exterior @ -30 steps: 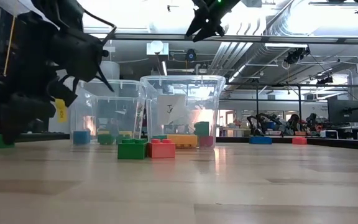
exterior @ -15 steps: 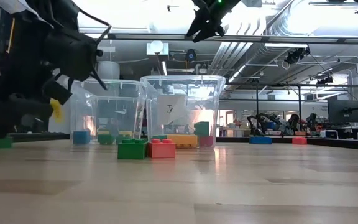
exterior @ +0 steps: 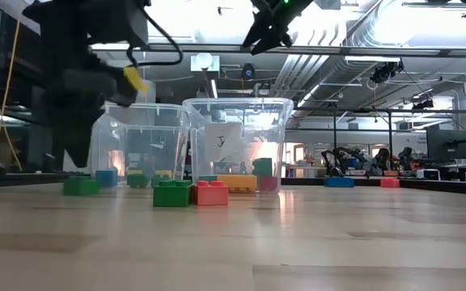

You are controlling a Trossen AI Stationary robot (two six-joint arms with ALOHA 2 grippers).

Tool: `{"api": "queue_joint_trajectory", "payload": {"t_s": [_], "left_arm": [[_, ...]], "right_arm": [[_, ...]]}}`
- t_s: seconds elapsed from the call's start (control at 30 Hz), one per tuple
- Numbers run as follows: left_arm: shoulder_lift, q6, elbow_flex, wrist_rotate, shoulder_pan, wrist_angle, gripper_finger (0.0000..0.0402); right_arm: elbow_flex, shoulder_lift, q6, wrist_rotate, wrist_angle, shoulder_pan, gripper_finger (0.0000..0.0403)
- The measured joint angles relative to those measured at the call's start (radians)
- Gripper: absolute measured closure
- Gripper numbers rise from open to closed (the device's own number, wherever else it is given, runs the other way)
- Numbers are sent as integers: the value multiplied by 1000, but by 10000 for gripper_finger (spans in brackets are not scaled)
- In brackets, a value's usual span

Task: Sort blocks by size
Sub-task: Put the green small game piece into the left transparent bin

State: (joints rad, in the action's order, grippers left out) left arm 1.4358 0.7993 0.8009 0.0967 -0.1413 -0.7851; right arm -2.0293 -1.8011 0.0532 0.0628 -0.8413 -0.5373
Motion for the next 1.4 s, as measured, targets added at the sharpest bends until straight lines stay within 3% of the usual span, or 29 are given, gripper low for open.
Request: {"api": "queue_joint_trajectory", "payload": {"t_s": [0.13, 0.23, 0.4, 0.53, 0.67, 0.83, 1.1, 1.4], "left_arm": [[-6, -238, 14, -69, -14, -20, 401], [-9, -288, 40, -116, -19, -60, 401], [-22, -377, 135, -107, -17, -79, 401], [-24, -564, 186, -78, -6, -89, 391], [-20, -821, 196, -66, 34, -145, 347], [-20, -1093, 194, -66, 90, -191, 263], [-20, -1297, 117, -63, 122, -89, 151], [-24, -1394, 50, -55, 91, -2, 126]], "right_arm": [[0, 0, 28, 20, -2, 0, 185], [0, 0, 56, 21, -2, 0, 185], [0, 0, 84, 26, -2, 0, 185], [0, 0, 82, 122, -2, 0, 185], [0, 0, 19, 202, -16, 10, 185], [0, 0, -95, 213, -67, 56, 185], [0, 0, -237, 44, -67, 198, 185], [0, 26, -397, -146, -77, 335, 185]]}}
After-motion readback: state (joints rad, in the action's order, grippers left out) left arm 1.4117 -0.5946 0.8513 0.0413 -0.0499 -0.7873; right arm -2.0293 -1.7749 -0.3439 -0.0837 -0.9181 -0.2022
